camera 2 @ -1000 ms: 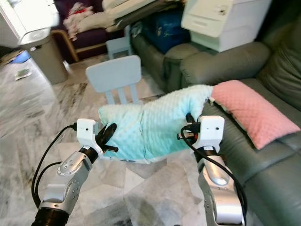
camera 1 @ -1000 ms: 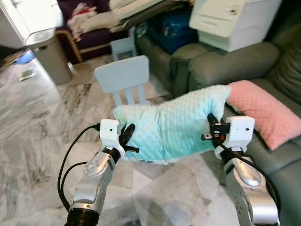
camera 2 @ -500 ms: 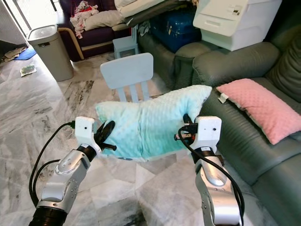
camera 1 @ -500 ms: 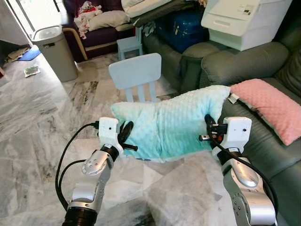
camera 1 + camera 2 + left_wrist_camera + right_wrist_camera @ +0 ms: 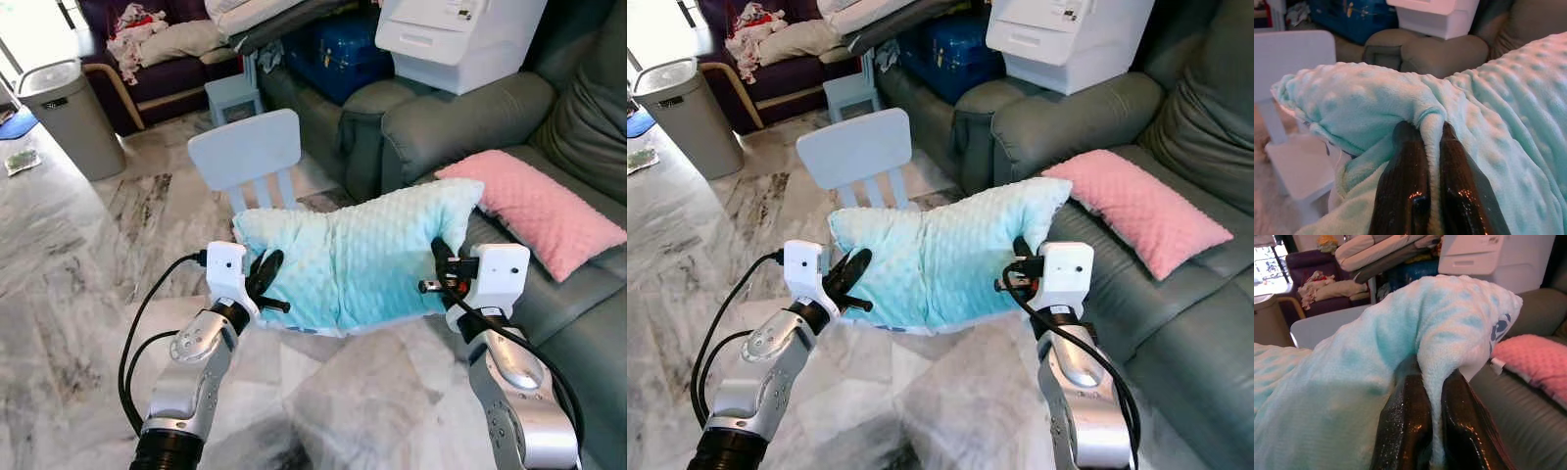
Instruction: Move the pillow to the sofa
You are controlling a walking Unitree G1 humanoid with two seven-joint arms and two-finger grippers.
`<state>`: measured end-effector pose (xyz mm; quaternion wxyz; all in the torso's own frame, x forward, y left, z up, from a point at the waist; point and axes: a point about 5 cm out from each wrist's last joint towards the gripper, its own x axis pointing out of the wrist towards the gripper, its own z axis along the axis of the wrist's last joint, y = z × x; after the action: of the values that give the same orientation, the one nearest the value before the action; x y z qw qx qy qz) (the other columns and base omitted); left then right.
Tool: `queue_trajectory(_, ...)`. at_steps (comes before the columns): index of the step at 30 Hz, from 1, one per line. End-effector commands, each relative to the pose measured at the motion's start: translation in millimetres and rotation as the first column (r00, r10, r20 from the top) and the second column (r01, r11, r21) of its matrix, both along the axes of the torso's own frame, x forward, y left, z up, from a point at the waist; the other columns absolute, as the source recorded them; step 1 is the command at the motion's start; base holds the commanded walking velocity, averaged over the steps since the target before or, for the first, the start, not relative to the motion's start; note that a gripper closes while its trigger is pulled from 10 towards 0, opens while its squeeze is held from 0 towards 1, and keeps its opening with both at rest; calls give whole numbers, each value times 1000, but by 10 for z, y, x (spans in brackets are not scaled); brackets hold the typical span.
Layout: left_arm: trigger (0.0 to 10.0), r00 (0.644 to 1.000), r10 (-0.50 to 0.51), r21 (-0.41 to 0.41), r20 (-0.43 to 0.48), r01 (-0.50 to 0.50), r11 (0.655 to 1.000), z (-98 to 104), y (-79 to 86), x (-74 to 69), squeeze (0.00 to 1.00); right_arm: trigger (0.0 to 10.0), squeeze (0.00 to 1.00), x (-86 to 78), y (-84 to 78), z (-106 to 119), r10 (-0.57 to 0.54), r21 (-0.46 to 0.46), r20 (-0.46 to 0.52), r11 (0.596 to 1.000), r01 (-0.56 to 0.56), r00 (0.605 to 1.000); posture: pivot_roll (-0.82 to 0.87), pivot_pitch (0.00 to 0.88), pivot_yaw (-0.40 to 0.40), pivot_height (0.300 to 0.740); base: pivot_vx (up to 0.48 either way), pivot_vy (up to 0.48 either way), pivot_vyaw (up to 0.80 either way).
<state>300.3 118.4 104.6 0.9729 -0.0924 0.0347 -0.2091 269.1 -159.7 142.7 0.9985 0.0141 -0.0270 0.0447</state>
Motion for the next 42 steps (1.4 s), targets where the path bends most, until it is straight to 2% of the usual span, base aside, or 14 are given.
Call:
queue_trajectory(1,10000,1000,-2,2,20,2,1000,45,12,14,0,10000,0,4,40,70,21,6,26,1000,-21,999,-201,71,110,740,337,0,-800)
queue_trajectory(42,10000,999,-51,-11,-7,51,999,5,-60,-39,0,10000,0,-16,85,63,38,12,19,999,-39,999,-202,85,112,740,306,0,-768)
